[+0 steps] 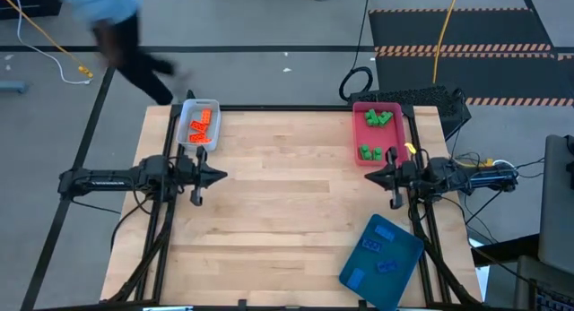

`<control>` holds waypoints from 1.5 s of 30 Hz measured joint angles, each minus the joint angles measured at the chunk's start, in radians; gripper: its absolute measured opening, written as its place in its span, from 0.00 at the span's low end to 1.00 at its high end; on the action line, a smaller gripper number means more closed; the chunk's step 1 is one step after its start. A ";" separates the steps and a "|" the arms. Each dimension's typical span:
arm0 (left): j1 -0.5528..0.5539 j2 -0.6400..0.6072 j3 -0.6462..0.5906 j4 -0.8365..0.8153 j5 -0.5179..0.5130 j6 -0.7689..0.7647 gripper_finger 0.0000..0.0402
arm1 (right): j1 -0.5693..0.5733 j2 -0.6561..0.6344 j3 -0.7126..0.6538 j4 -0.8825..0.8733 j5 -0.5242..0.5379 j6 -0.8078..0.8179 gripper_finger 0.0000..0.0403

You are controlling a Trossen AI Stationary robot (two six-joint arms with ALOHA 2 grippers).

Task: Sort & place blocks by color
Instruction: Return to Home Position

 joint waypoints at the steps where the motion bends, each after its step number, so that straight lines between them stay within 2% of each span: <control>1: 0.000 -0.001 0.000 -0.008 0.000 -0.001 0.00 | 0.000 0.000 -0.008 0.008 0.001 -0.004 0.00; 7: 0.000 -0.001 0.000 -0.029 0.001 -0.007 0.00 | 0.000 0.000 -0.037 0.038 0.000 -0.017 0.00; 11: 0.000 -0.001 0.000 -0.039 -0.002 -0.007 0.00 | 0.000 0.001 -0.113 0.168 0.003 -0.045 0.00; 13: 0.000 -0.001 0.000 -0.037 -0.008 -0.007 0.00 | 0.000 0.001 -0.136 0.235 0.039 -0.059 0.00; 15: 0.000 -0.001 0.000 -0.030 -0.014 -0.002 0.00 | -0.002 0.001 -0.137 0.212 0.100 -0.062 0.00; 17: 0.000 0.000 0.000 -0.028 -0.021 0.005 0.00 | -0.003 0.001 -0.137 0.193 0.110 -0.066 0.00; 25: 0.000 0.001 0.000 -0.027 -0.023 0.020 0.01 | -0.002 0.003 -0.139 0.166 0.105 -0.061 0.00; 32: 0.000 0.002 0.000 -0.027 -0.023 0.050 0.05 | -0.002 0.003 -0.141 0.133 0.105 -0.061 0.00; 40: 0.000 0.002 0.000 -0.036 -0.023 0.074 0.01 | -0.002 0.003 -0.142 0.110 0.105 -0.065 0.00; 45: 0.000 0.003 0.000 -0.052 -0.022 0.076 0.03 | -0.002 0.003 -0.142 0.099 0.105 -0.062 0.00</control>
